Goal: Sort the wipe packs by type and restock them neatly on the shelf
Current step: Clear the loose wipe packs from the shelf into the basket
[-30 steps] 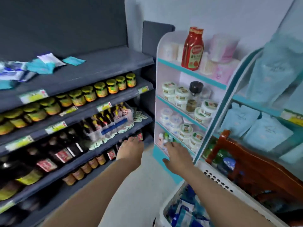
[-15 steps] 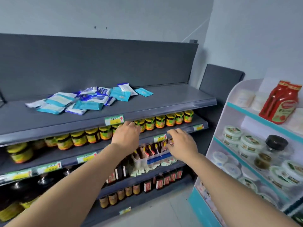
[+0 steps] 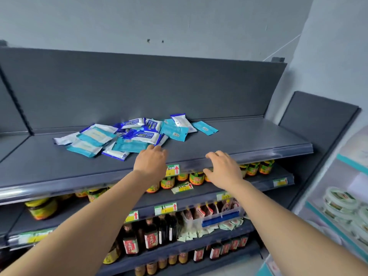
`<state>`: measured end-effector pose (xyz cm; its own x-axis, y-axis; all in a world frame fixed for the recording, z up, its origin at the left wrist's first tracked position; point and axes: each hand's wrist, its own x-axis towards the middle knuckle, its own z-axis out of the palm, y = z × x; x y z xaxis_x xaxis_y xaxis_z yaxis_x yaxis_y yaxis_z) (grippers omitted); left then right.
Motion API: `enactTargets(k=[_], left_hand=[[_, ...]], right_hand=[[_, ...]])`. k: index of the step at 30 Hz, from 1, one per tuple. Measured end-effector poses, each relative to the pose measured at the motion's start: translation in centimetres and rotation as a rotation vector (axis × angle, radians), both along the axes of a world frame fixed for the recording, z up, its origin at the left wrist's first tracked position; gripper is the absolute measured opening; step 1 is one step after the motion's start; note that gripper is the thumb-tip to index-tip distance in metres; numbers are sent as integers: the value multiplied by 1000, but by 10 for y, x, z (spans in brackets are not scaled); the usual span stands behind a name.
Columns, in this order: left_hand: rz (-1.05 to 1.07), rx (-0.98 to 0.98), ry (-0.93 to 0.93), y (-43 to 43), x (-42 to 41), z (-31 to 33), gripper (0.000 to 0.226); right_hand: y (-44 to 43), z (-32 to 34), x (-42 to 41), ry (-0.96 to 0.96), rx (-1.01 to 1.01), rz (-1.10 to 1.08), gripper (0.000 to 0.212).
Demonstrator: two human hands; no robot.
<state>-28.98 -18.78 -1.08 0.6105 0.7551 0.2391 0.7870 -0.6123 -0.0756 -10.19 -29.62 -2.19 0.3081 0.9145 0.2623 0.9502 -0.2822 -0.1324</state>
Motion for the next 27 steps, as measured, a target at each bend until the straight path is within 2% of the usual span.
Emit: enactTargets(k=[9, 14, 18, 22, 25, 27], left_hand=[[168, -34, 105, 108, 43, -9, 34], [271, -162, 166, 167, 63, -14, 40], [232, -201, 363, 198, 73, -14, 46], [225, -214, 535, 219, 85, 18, 46], [162, -291, 490, 233, 93, 33, 46], [89, -329, 301, 239, 101, 35, 36]], right_hand=[[114, 1, 58, 7, -56, 39, 52], [170, -3, 103, 1, -156, 40, 54], [205, -15, 131, 0, -219, 14, 54], [232, -29, 145, 33, -233, -46, 61], [252, -33, 152, 70, -241, -108, 69], [261, -34, 154, 105, -226, -173, 67]])
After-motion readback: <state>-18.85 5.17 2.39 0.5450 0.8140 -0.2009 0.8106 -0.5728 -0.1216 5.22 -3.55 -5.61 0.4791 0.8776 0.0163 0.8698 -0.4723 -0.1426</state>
